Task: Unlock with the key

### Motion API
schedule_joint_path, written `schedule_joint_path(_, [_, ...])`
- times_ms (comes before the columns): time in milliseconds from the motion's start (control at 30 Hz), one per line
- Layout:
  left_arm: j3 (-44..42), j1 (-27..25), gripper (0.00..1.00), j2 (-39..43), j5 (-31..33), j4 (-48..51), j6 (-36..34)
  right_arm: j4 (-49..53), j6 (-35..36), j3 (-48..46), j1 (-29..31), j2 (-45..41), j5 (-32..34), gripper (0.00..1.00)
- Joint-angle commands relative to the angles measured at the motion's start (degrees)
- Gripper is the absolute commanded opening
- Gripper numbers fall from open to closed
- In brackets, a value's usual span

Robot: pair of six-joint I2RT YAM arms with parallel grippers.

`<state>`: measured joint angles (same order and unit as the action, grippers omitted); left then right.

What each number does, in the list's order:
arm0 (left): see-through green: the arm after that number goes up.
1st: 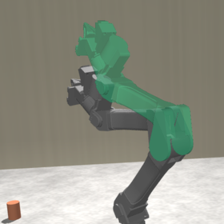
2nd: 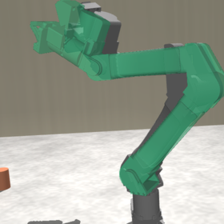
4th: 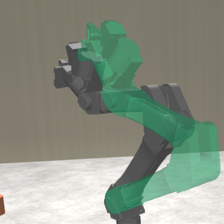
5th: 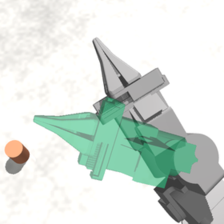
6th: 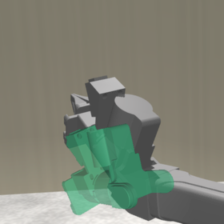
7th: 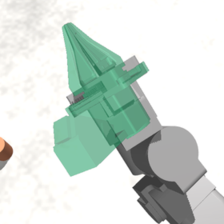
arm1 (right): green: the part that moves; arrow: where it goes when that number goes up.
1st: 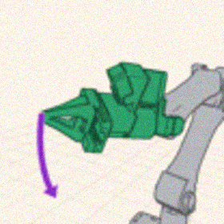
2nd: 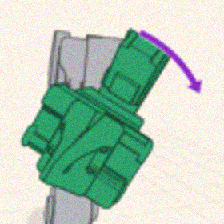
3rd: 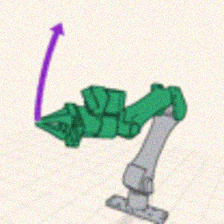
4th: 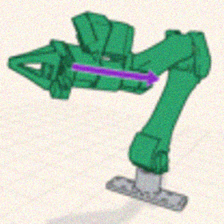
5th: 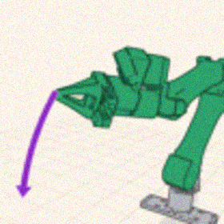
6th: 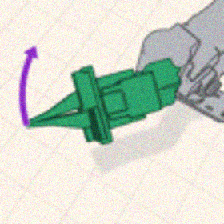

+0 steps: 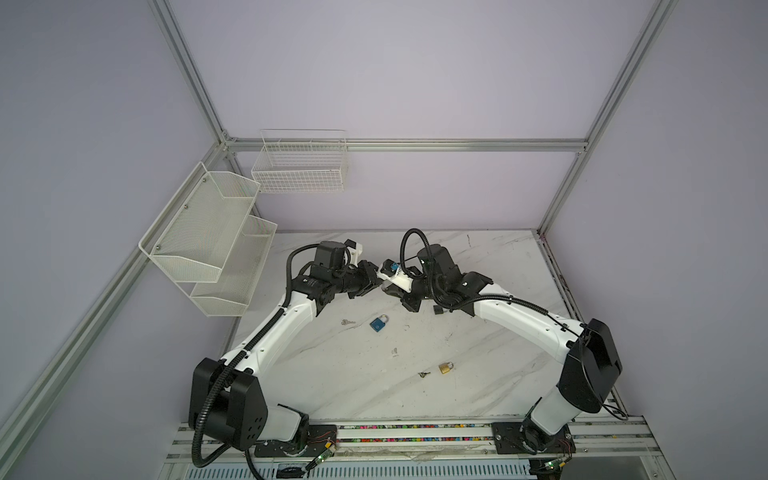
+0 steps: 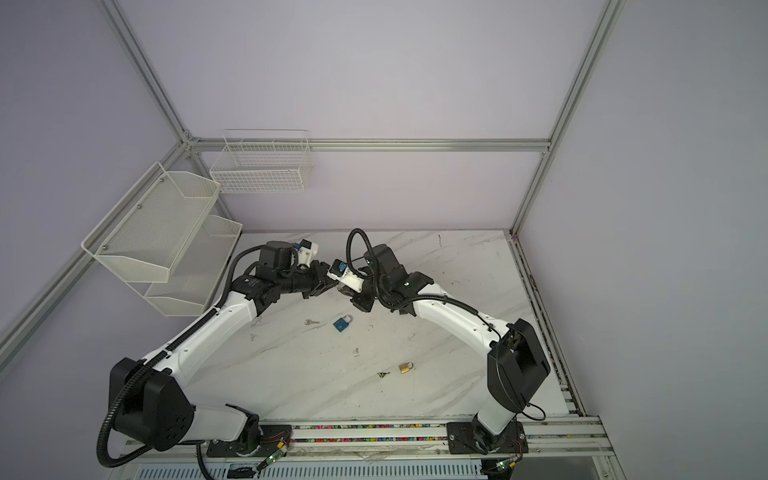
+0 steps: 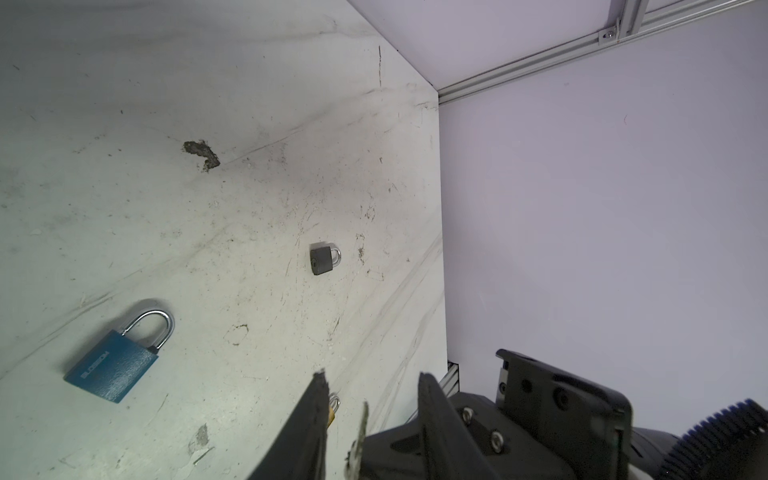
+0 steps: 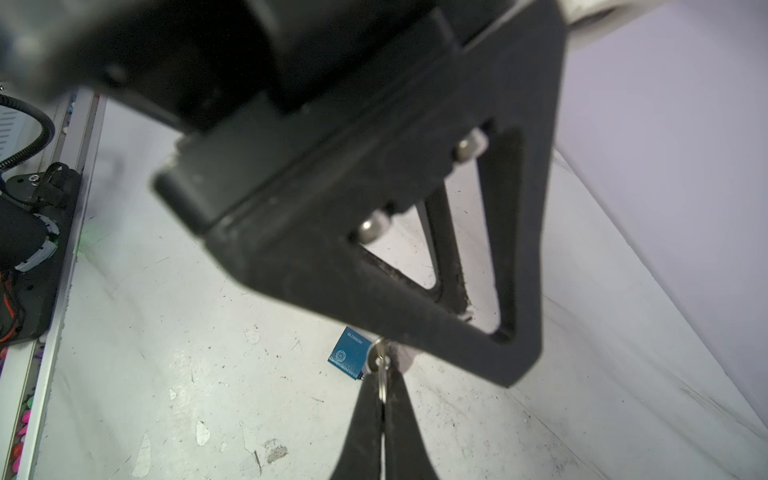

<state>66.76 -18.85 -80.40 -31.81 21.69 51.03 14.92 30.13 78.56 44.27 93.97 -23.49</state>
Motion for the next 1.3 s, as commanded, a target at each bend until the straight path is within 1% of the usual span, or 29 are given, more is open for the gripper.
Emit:
schedule_joint_path(0, [7.2,-0.3,0.30,-0.1,1.4,1.1,-2.4,0.7,2.1,1.4,0.4,-0.3,-1.3,0.00])
schedule_joint_path(167, [8.8,-0.7,0.21,-2.7,2.1,2.8,-3.4,0.9,2.1,1.2,0.5,-0.5,-0.4,0.00])
schedule_joint_path(367, [9.7,-1.2,0.17,-3.7,2.6,4.9,-5.0,1.0,2.3,1.3,0.5,-0.5,-0.1,0.00])
schedule_joint_path(433, [10.3,-1.5,0.13,-4.0,3.0,5.5,-5.5,0.8,2.2,1.3,0.5,-0.5,0.0,0.00])
schedule_joint_path(533, [10.7,-1.5,0.10,-4.2,3.3,6.2,-5.9,0.9,2.3,1.2,0.5,-0.4,0.4,0.00])
schedule_joint_path(567, [10.8,-1.5,0.07,-4.2,3.4,6.4,-6.0,1.0,2.2,1.2,0.5,-0.4,0.4,0.00])
schedule_joint_path(667, [10.9,-1.5,0.05,-4.2,3.6,6.4,-6.1,1.3,2.4,1.2,0.5,-0.3,0.9,0.00])
schedule_joint_path(733, [10.8,-1.5,0.00,-4.3,3.6,6.4,-6.1,1.3,2.4,1.1,0.5,-0.5,1.2,0.00])
schedule_joint_path(1033, [11.9,-1.5,0.00,-4.4,4.8,6.6,-6.1,0.5,1.1,1.4,0.5,-1.2,3.3,0.00])
schedule_joint_path(1067, [12.3,-1.5,0.00,-4.5,5.3,6.6,-6.0,0.8,0.9,1.9,0.5,-1.3,3.8,0.02])
schedule_joint_path(1100, [12.6,-1.5,0.00,-4.5,5.8,6.6,-5.9,1.0,0.6,2.1,0.5,-1.3,3.9,0.08])
schedule_joint_path(1133, [12.9,-1.5,0.00,-4.5,6.5,6.4,-5.9,1.2,0.4,2.3,0.5,-1.7,4.1,0.17])
schedule_joint_path(1167, [13.2,-1.6,0.00,-4.3,7.4,6.1,-5.9,1.3,0.4,2.3,0.6,-2.1,4.2,0.21])
schedule_joint_path(1200, [13.3,-1.7,0.00,-4.1,8.8,5.7,-5.9,1.2,0.3,2.0,0.7,-2.9,4.4,0.24])
schedule_joint_path(1267, [12.9,-1.8,0.00,-3.4,10.6,3.6,-6.1,0.4,-0.9,0.5,1.0,-5.1,4.1,0.27])
